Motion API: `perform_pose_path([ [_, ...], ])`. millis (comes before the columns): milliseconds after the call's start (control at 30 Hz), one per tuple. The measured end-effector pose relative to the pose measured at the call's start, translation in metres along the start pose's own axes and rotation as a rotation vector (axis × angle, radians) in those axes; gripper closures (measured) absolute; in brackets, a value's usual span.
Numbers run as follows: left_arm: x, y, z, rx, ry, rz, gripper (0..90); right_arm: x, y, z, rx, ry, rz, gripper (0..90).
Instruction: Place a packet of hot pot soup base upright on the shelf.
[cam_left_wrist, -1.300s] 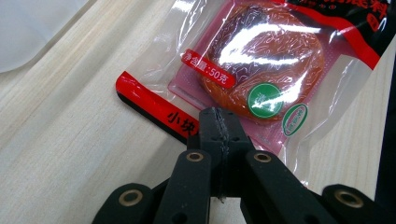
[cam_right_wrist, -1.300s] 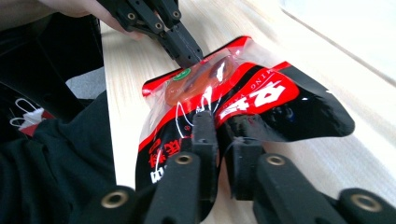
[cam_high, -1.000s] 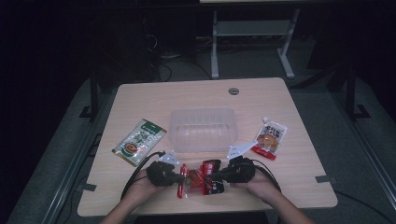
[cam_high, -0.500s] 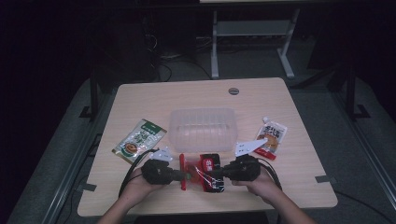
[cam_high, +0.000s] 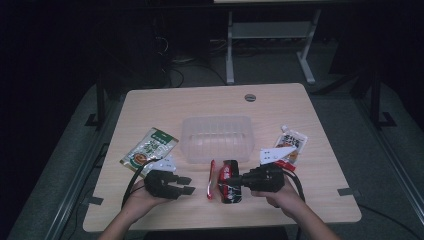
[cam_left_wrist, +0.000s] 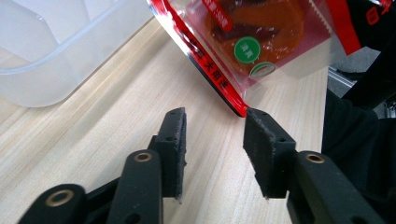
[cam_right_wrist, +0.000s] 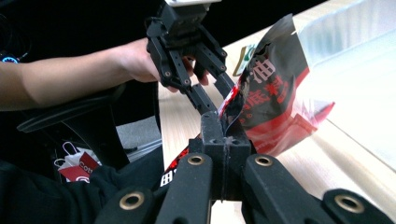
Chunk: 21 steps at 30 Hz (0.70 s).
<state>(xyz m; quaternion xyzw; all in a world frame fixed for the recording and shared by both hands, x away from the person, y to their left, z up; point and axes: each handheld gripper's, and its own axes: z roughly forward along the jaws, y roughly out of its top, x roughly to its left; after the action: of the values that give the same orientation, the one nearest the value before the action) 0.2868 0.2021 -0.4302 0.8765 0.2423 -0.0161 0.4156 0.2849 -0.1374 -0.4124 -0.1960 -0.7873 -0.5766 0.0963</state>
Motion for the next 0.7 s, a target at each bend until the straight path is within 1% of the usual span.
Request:
perform_pose_path([
  [33,0.000,0.000,0.001,0.001,0.001,0.001,55.7,0.001,0.001,0.000,-0.002,0.000,0.004,90.0],
  [100,0.000,0.000,0.002,0.009,-0.005,0.009,52.5,0.001,0.002,-0.002,-0.007,-0.001,-0.003,90.0],
  [133,-0.001,0.000,0.002,0.008,-0.004,0.008,51.3,0.001,0.003,-0.002,-0.010,-0.002,-0.012,90.0],
  [233,-0.003,0.000,0.003,0.015,-0.016,0.004,46.3,0.002,0.005,-0.005,-0.014,-0.008,-0.011,90.0],
  [300,-0.004,0.000,0.002,0.026,-0.025,0.019,44.7,0.003,0.008,-0.008,-0.017,-0.010,-0.013,90.0],
  [433,-0.008,0.004,0.001,0.037,-0.020,0.040,39.0,0.003,0.012,-0.012,-0.008,-0.017,-0.030,90.0],
  [467,-0.010,0.005,-0.001,0.044,-0.013,0.051,38.3,0.003,0.014,-0.013,-0.008,-0.019,-0.032,90.0],
  [533,-0.011,0.005,-0.002,0.036,-0.016,0.047,37.7,0.002,0.019,-0.015,-0.005,-0.022,-0.050,90.0],
  [567,-0.012,0.004,-0.003,0.033,-0.018,0.040,37.6,0.002,0.022,-0.017,-0.008,-0.022,-0.050,90.0],
  [600,-0.012,0.004,-0.004,0.038,-0.015,0.044,37.4,0.001,0.024,-0.018,-0.011,-0.021,-0.058,90.0],
  [667,-0.012,0.002,-0.005,0.034,-0.011,0.047,37.4,0.000,0.029,-0.021,-0.019,-0.024,-0.060,90.0],
  [700,-0.012,0.002,-0.005,0.033,-0.008,0.046,37.4,-0.001,0.031,-0.022,-0.021,-0.031,-0.068,90.0],
])
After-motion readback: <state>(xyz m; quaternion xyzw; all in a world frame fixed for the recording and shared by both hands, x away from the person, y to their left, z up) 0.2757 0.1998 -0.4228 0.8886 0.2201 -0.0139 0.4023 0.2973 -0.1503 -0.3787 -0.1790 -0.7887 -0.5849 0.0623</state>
